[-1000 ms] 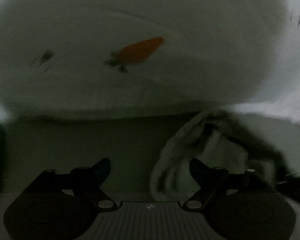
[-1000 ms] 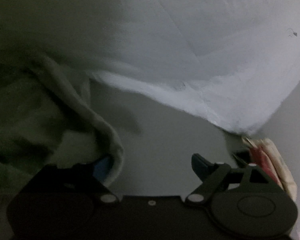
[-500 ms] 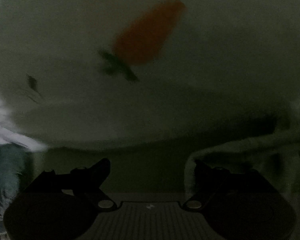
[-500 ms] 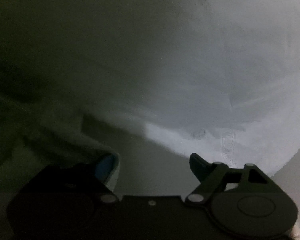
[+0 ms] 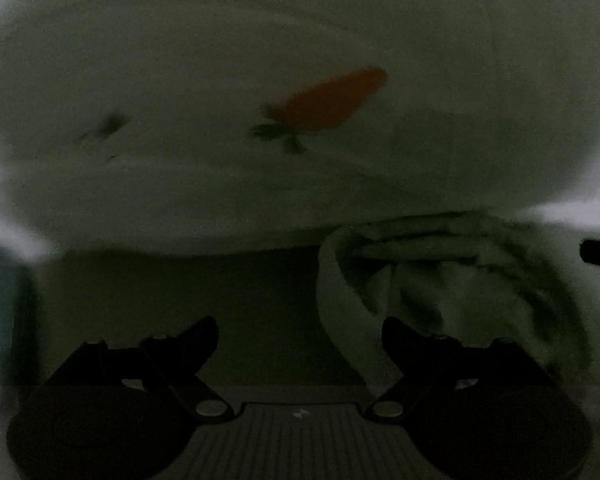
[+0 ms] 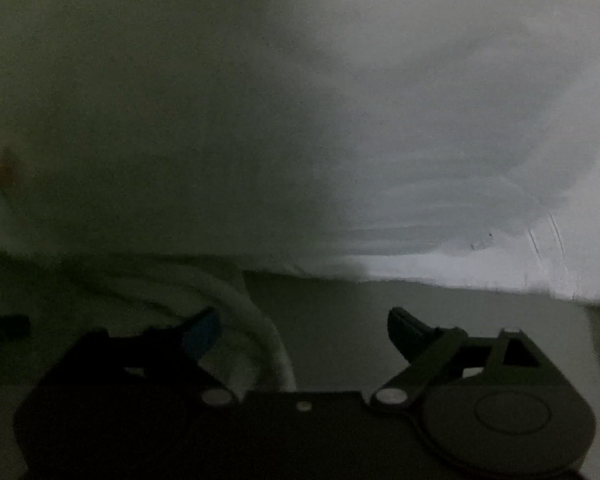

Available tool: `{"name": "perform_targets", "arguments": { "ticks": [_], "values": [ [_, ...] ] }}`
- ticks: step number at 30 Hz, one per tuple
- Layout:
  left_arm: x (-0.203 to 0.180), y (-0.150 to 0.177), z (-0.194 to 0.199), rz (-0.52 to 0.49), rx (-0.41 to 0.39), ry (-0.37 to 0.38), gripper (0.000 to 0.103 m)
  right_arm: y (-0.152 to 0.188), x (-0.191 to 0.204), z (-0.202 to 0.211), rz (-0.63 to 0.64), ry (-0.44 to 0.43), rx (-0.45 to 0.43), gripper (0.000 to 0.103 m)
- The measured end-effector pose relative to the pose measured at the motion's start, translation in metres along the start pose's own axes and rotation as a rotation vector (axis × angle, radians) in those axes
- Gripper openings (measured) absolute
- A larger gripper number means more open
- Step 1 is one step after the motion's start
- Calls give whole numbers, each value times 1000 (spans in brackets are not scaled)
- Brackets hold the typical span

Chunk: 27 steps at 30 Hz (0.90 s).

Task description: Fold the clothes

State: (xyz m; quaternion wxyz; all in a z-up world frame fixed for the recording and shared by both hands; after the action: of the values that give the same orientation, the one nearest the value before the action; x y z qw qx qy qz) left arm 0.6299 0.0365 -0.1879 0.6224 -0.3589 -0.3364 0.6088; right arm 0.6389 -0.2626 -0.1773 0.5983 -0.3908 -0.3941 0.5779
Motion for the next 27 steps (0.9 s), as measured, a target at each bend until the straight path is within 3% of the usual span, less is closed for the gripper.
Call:
{"name": "perform_targets", "arguments": {
  "ticks": [3,7,10,13,16,21,25,27],
  "values": [
    [16,18,37,45,44,-17,92,3,-12,38,-89,-8,12,93],
    [33,59,84,11,133,-86,92,32,-18,84,-17,67,104,93],
    [26,87,121,34,192,-68,92,67,-42,129,22,212,196,93],
    [5,108,159,20,224,-33,92,96,-83,182,-24,378,248,92],
    [-33,123,180,-20,244,-7,92,124,-139,224,-116,532,276,84],
    [-110,151,203,-69,281,18,92,163,-250,272,-239,804,251,70],
    [-158,169,208,-69,312,-14,92,197,-345,296,-364,975,214,70],
    [-173,179,204,-13,361,-29,92,211,-380,299,-378,1022,184,81]
  ]
}}
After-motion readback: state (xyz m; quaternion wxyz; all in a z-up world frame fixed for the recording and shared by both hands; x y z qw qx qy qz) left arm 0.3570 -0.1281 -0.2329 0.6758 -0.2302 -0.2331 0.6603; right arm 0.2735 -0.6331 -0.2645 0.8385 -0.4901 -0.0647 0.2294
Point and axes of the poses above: each gripper's, at about its wrist camera, not at the fingertips, and z roughly against the way its jaws point, x to its left, y to its underside, the point moved 4 cm from there along -z, roughly the way its jaws point, and after that the axes turned 14 degrees about -x, right-handed, at the moved point
